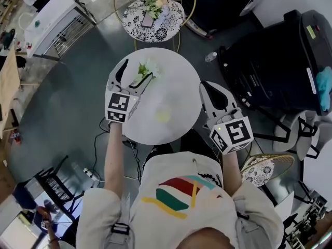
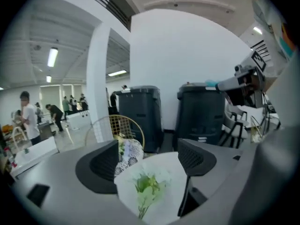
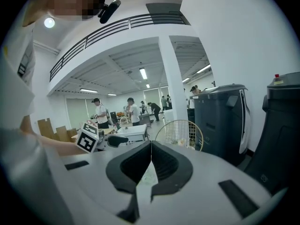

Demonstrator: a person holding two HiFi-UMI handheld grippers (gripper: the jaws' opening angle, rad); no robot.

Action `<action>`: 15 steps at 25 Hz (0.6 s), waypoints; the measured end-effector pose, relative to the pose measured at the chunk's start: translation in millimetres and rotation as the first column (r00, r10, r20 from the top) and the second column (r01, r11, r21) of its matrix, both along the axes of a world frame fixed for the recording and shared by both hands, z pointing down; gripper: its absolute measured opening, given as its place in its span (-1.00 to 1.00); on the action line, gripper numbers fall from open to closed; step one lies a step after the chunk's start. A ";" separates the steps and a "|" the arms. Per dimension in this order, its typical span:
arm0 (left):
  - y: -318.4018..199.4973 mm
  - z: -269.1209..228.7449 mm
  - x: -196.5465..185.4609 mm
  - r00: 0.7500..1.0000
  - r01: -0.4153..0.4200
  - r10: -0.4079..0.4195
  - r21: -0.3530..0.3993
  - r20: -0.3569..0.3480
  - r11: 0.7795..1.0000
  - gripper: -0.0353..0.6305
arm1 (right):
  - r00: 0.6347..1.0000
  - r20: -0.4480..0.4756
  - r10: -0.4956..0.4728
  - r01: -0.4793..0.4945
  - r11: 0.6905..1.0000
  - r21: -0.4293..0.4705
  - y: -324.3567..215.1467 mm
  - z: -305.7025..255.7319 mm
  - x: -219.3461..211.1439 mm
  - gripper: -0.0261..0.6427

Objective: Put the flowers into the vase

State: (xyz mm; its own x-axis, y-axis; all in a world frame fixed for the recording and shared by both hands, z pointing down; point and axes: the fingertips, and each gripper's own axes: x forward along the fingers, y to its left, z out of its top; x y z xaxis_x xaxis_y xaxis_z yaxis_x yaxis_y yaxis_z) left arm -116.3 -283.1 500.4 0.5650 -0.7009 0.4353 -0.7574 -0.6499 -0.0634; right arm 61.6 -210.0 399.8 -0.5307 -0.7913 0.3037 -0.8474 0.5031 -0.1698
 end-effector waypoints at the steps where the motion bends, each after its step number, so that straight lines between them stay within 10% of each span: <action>1: -0.8 20.6 2.1 0.998 -0.040 0.042 -0.044 0.037 0.998 0.24 | 1.000 -0.004 -0.001 0.001 1.000 -0.016 0.9 5.5 -0.2 -0.89; 15: -2.4 189.6 -6.7 0.951 -0.059 0.184 -0.439 0.250 0.897 0.25 | 1.000 -0.028 0.007 -0.010 0.992 -0.127 -2.6 45.2 -2.7 -0.89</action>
State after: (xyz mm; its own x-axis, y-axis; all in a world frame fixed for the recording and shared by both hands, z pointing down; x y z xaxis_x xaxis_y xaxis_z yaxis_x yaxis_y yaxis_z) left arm -123.0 -285.6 690.0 0.4455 -0.3491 0.8245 -0.6625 -0.7479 0.0413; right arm 58.9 -212.6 445.0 -0.5142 -0.7497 0.4166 -0.8567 0.4715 -0.2090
